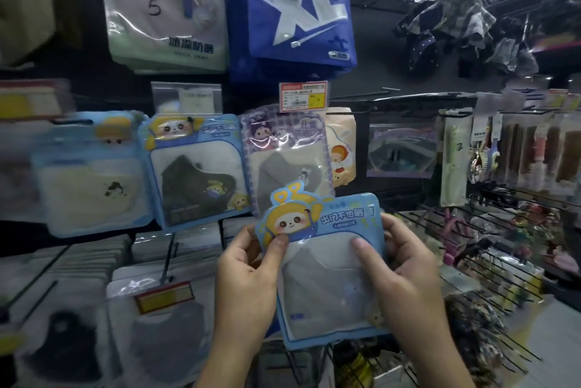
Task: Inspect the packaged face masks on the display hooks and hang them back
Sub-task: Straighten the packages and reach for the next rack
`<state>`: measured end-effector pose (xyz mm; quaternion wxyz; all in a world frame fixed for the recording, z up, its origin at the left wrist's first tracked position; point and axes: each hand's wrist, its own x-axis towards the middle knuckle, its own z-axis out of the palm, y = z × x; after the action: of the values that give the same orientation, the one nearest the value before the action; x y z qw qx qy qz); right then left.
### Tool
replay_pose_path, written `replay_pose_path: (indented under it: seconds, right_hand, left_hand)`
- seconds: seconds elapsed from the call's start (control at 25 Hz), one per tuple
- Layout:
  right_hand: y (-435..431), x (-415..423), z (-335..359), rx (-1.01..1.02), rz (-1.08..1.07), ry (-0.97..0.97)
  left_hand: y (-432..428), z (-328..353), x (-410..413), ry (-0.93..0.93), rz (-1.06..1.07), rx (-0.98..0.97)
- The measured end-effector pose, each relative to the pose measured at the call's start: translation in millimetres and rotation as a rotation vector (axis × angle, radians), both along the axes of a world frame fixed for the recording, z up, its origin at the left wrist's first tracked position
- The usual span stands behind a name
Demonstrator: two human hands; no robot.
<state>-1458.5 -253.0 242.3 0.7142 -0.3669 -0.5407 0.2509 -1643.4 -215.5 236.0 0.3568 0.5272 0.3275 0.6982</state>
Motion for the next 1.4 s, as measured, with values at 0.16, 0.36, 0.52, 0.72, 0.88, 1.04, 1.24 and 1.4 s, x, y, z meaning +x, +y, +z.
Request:
replay_pose_path:
  seconds: [0.16,0.36,0.52,0.72,0.88,1.04,1.24,1.4]
  right_hand:
    - [10,-48,12,0.080,-0.130,0.219]
    - [18,-93,19,0.070,-0.101,0.331]
    - [24,-114,23,0.054,-0.078,0.357]
    - [31,-132,29,0.058,-0.051,0.394]
    - [37,-145,39,0.077,-0.044,0.395]
    - [55,-150,61,0.088,0.012,0.408]
    - [74,-164,90,0.107,0.091,0.407]
    - [90,-170,109,0.112,0.112,0.425]
  left_hand:
    - [-2,12,-37,-0.019,0.085,0.021]
    - [-10,20,-64,-0.142,0.224,0.058]
    - [-13,28,-79,-0.230,0.282,0.041]
    - [-12,37,-94,-0.252,0.357,0.023]
    - [-8,46,-104,-0.242,0.404,0.063]
    - [4,62,-113,-0.140,0.465,0.159]
    - [26,91,-129,-0.273,0.428,0.156]
    - [35,111,-135,-0.258,0.425,0.153]
